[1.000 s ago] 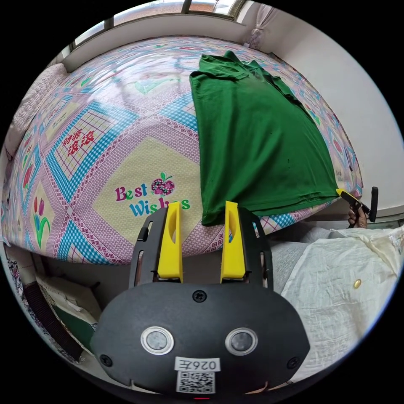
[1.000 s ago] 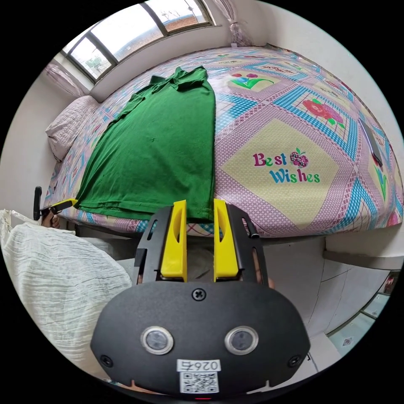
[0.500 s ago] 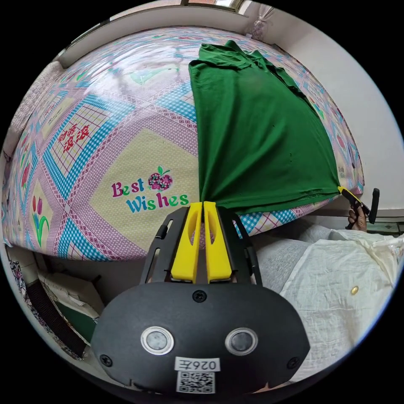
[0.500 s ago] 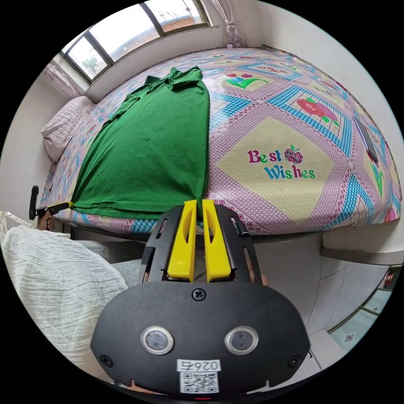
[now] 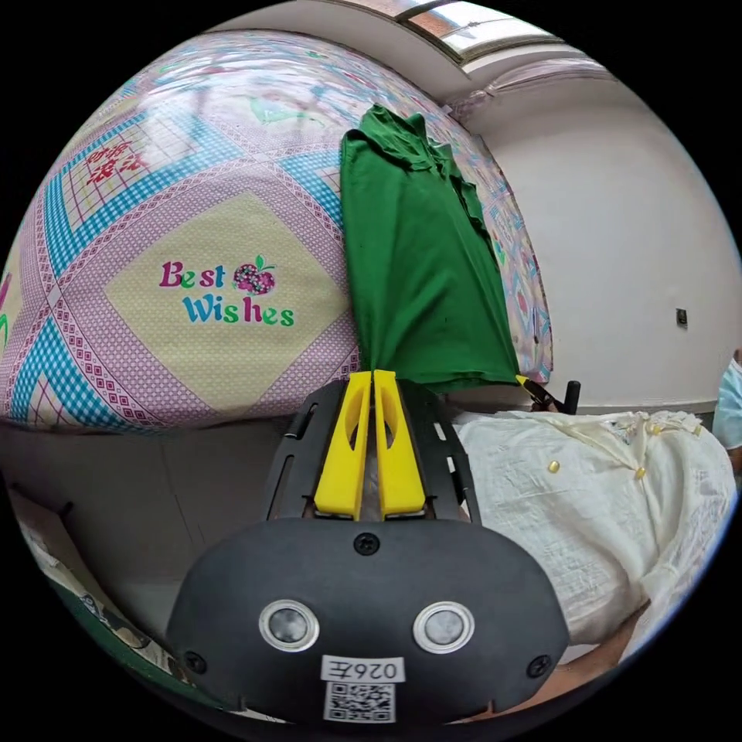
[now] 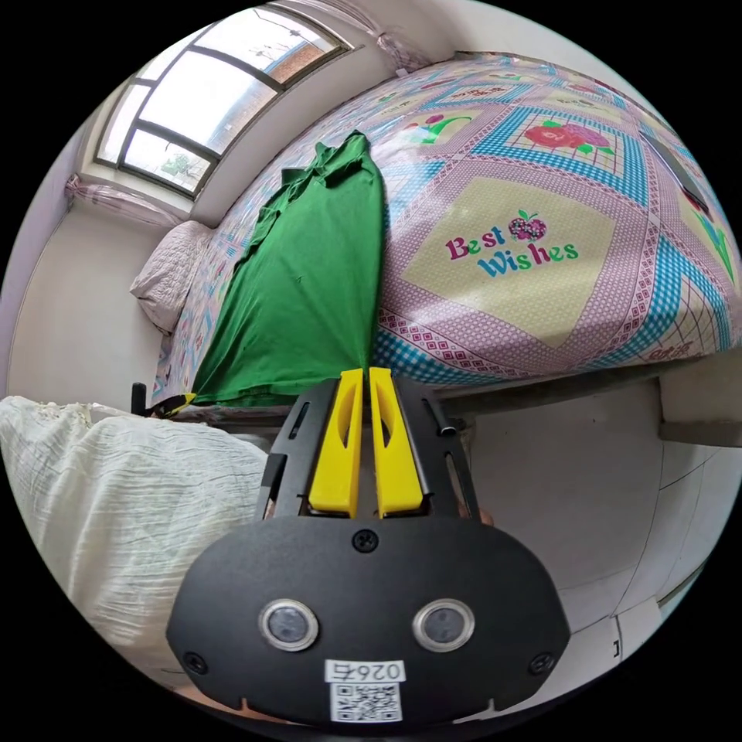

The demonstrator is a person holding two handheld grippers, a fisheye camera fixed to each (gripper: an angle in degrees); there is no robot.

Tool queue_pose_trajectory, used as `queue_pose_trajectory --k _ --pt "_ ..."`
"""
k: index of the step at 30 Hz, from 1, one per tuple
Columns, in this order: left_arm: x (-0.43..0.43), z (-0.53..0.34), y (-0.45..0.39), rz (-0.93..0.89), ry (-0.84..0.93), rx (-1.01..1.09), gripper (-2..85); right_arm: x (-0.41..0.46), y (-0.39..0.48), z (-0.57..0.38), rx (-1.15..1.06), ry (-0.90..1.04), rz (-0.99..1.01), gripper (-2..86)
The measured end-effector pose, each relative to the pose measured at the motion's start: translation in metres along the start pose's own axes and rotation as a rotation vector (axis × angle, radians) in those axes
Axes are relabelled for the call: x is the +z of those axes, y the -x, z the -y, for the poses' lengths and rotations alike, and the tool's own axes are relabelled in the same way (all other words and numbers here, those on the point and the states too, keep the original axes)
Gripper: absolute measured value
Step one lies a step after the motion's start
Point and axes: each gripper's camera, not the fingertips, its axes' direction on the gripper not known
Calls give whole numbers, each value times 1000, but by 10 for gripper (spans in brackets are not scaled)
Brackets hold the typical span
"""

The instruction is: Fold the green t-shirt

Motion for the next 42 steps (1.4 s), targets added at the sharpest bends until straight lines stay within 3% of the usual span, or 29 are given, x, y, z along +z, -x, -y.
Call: queue_pose_trajectory --k 9,16,21,32,36,42 --pt "-79 5 27 -394 -338 30 -9 -52 -11 31 12 -167 197 -15" --pt "-116 92 44 -578 -486 69 -10 -73 -12 142 -83 -351 292 -15" --pt "-120 182 57 -638 -492 43 -9 -56 -4 250 -130 -352 236 -15" --pt "-91 399 102 -615 -391 -68 -9 60 -20 506 -108 -154 98 -14" --pt "-65 453 126 -584 -316 -169 -4 108 -34 557 -78 -82 42 -15" --pt "-35 512 165 -583 -240 -307 46 161 -60 612 -98 6 145 -12"
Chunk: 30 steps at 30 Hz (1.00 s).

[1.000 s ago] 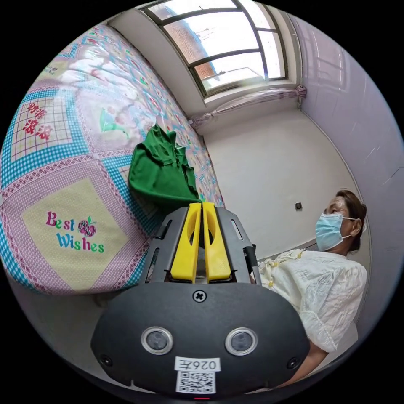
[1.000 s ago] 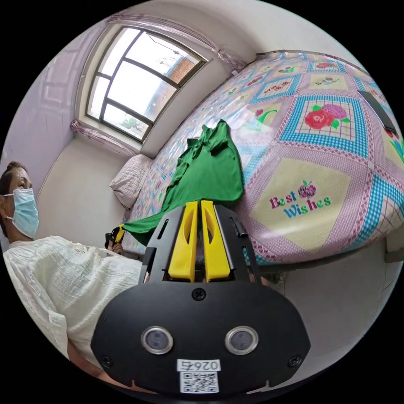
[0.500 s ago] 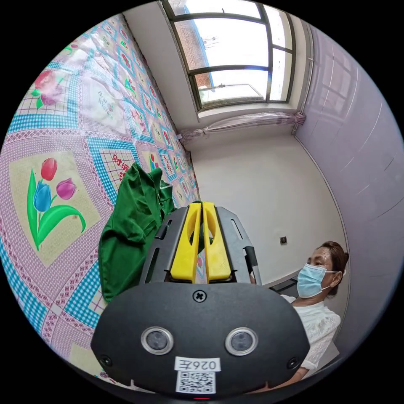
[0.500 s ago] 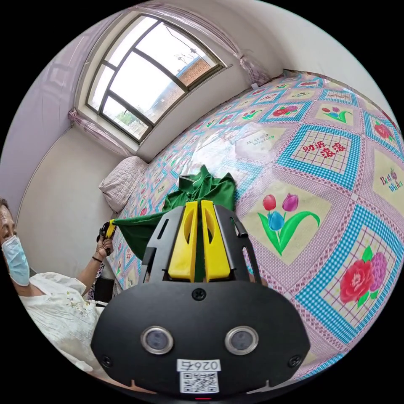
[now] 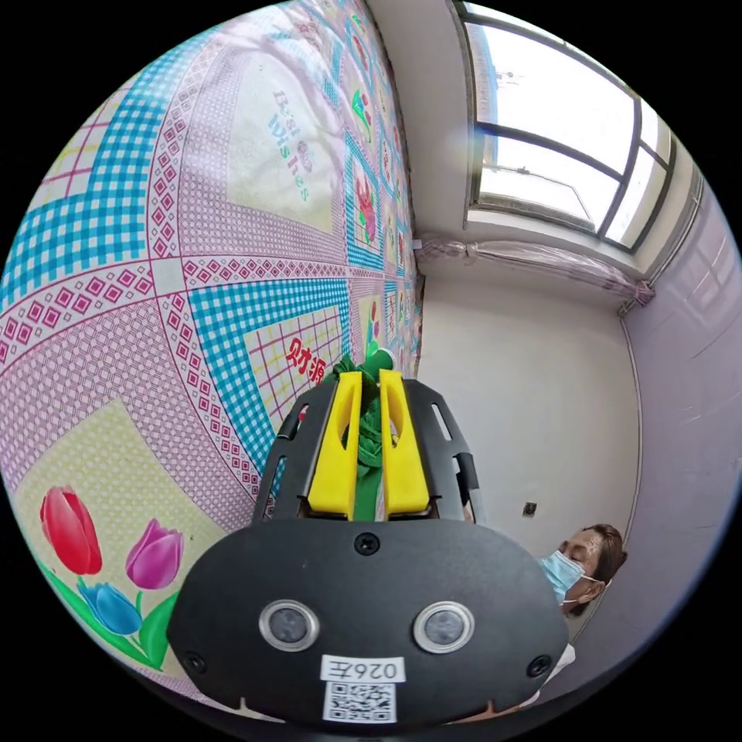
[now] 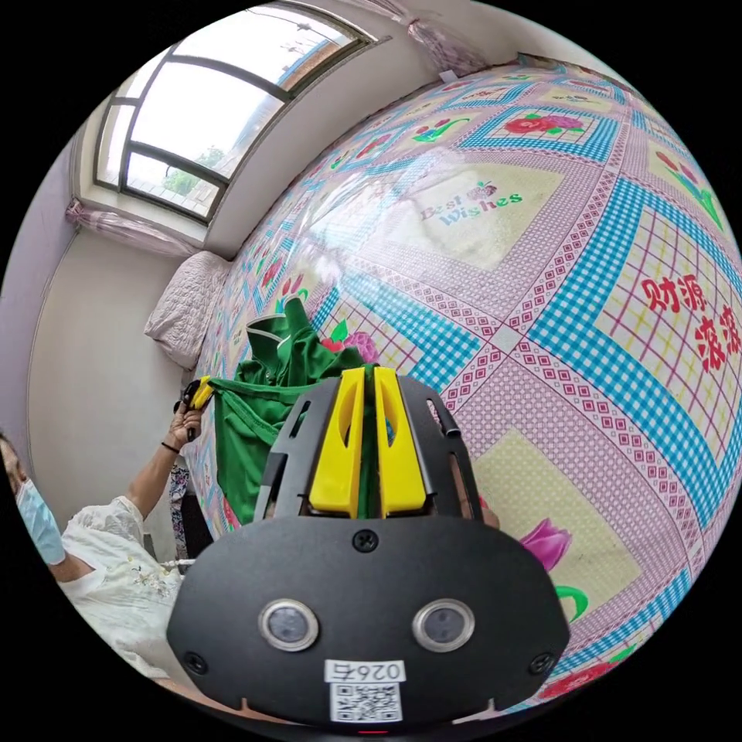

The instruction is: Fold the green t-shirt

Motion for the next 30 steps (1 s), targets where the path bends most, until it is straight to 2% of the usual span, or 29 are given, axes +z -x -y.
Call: queue_pose_trajectory --k 8,13,16,18,20,24,26,30 --pt "15 53 5 118 196 -8 44 21 -46 28 84 44 219 37" --pt "-8 60 -3 102 111 17 20 14 -69 28 167 -52 313 75" --pt "-5 47 -33 42 114 173 -5 -3 -42 19 52 -126 213 56" --pt "19 32 -52 50 212 260 -8 0 -2 11 -102 -78 88 41" --pt "67 9 -71 52 387 331 -9 29 54 -3 -300 53 -68 27" --pt "153 -7 -83 1 638 378 -10 86 113 -11 -507 218 -121 14" --pt "205 -3 -84 58 773 390 -10 125 138 -3 -609 316 -188 0" --pt "248 29 -76 213 829 344 -10 163 146 31 -635 363 -268 -8"
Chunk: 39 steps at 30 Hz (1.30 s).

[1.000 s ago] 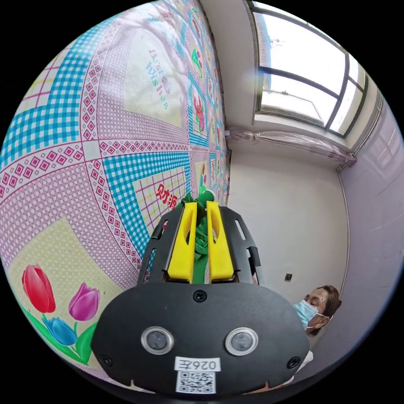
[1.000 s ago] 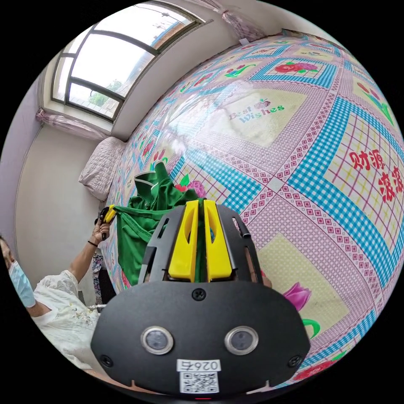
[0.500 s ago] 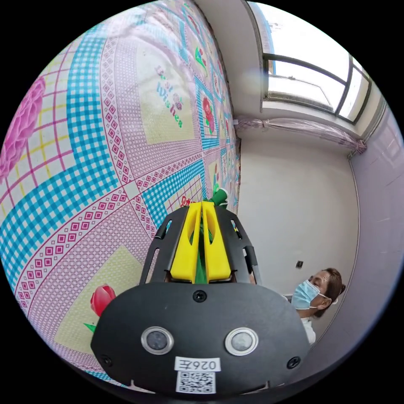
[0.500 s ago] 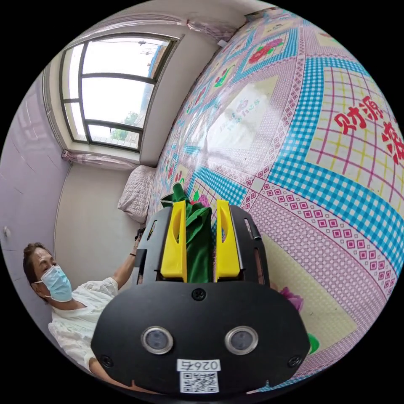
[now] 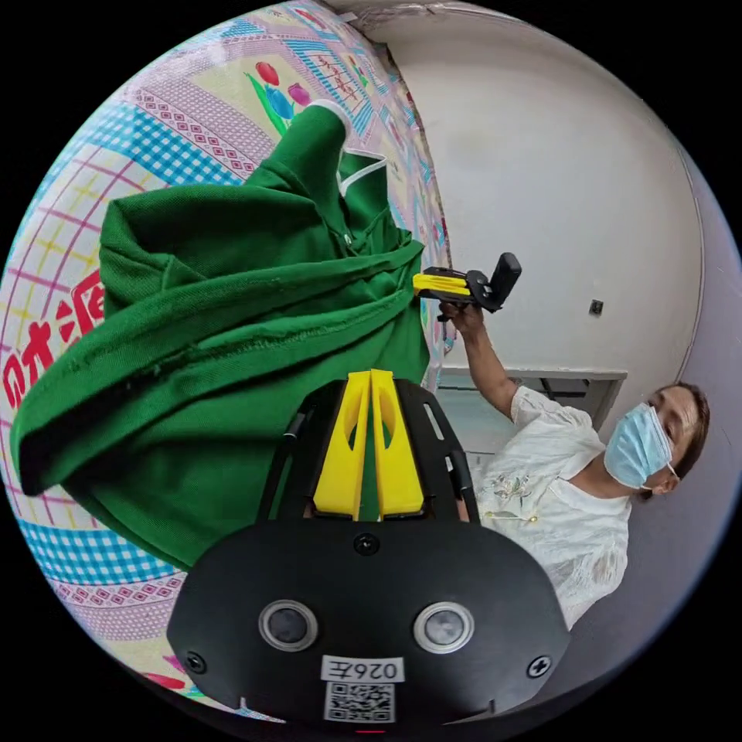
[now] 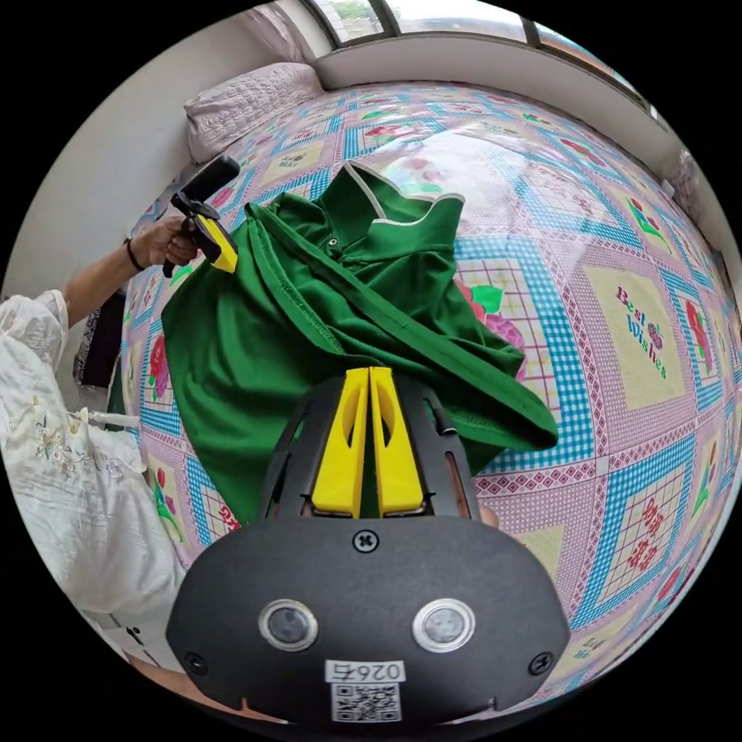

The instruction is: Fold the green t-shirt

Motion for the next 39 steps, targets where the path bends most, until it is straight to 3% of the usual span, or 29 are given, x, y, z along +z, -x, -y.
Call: queue_pose_trajectory --k 7,15,19,22,26,30,32,33,35,39 --pt "-77 11 8 81 -318 -106 -10 -17 -77 31 218 -124 48 -9" --pt "3 35 -38 17 -131 103 -10 3 -4 55 -29 -141 32 -10" --pt "49 75 -35 180 57 80 -10 45 17 80 -148 11 -40 -9" --pt "22 89 -25 225 -88 12 -10 46 -6 90 -50 -17 -148 -9" --pt "-22 67 -35 182 -301 26 -10 22 -23 70 4 -120 -22 -9" --pt "-7 57 -39 213 -240 56 -10 35 -14 50 -77 -68 94 -10" --pt "4 61 -23 323 -167 -24 -10 47 -30 48 -12 -22 -80 -10" --pt "3 60 -20 324 -172 -36 -10 45 -38 47 16 -47 -63 -11" --pt "-19 42 -22 238 -330 -35 -10 25 -65 37 154 -148 -37 -10" --pt "-27 -2 -44 188 -379 64 -10 1 -60 9 128 -214 -13 -9"
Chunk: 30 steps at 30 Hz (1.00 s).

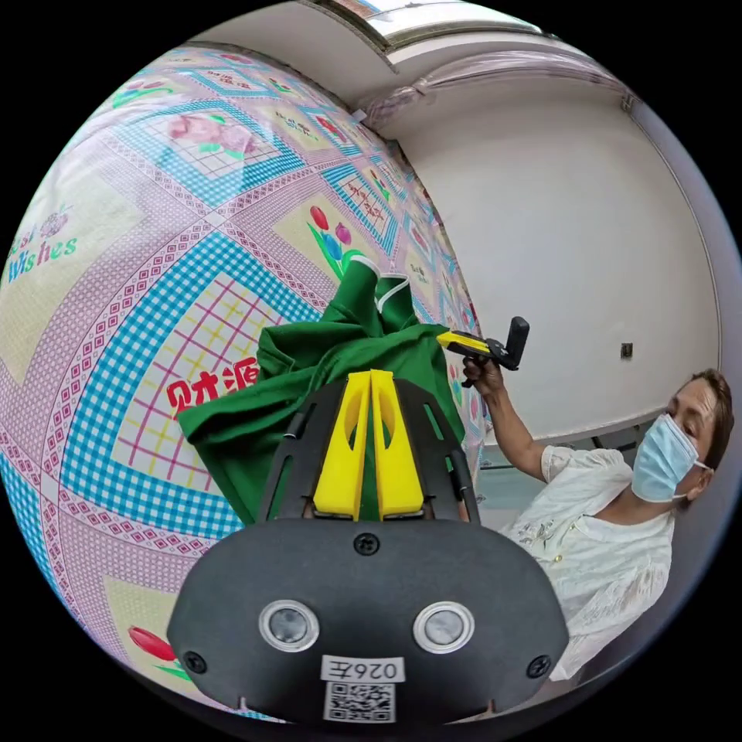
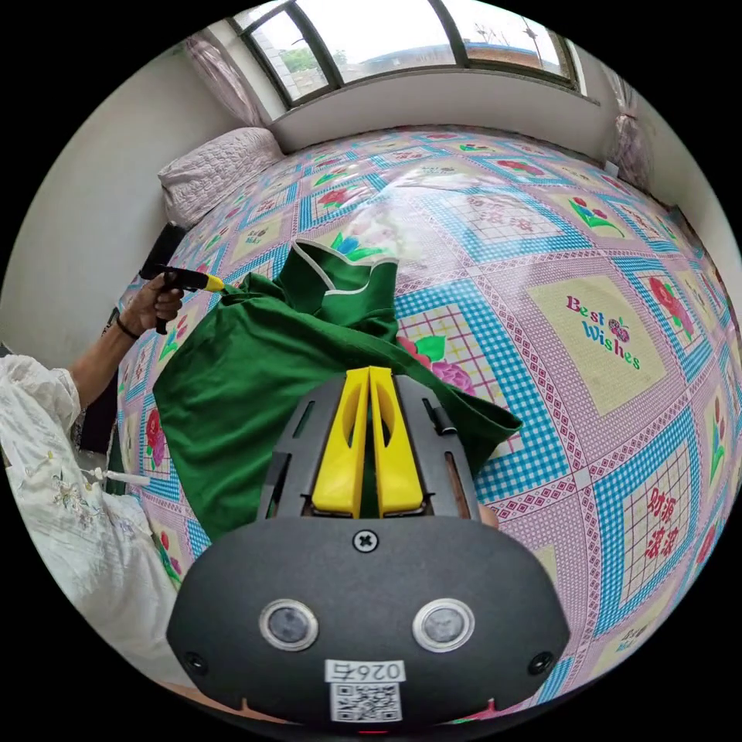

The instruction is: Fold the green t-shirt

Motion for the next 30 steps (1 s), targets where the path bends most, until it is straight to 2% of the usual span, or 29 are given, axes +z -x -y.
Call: queue_pose_trajectory --k 2,4,6,8,12,15,18,20,22,26,30 --pt "6 -20 1 -18 70 9 -10 3 3 -15 -37 40 21 -9" --pt "12 -21 13 55 124 -27 -10 10 -5 -21 -33 90 -12 -9" --pt "6 -14 33 60 106 -84 -10 13 -25 -25 24 102 -29 -9" --pt "-15 -6 63 -46 -4 -167 -10 3 -54 -36 130 42 70 -9" --pt "-55 -13 96 -171 -220 -278 -10 -19 -71 -56 196 -24 62 -9" --pt "-62 -25 77 -213 -269 -178 -10 -29 -61 -69 174 -63 95 -9" --pt "-26 -33 47 -266 -142 -74 -10 -16 -47 -71 125 -30 132 -9" --pt "4 -31 41 -116 4 -75 -10 -3 -58 -71 162 13 80 -9" --pt "11 -25 51 -20 35 -128 -10 -4 -75 -76 236 -16 81 -9" --pt "-19 -24 62 19 -108 -208 -10 -34 -88 -103 337 -139 94 -9" --pt "-25 -33 38 55 -98 -162 -10 -52 -64 -128 327 -176 42 -9"
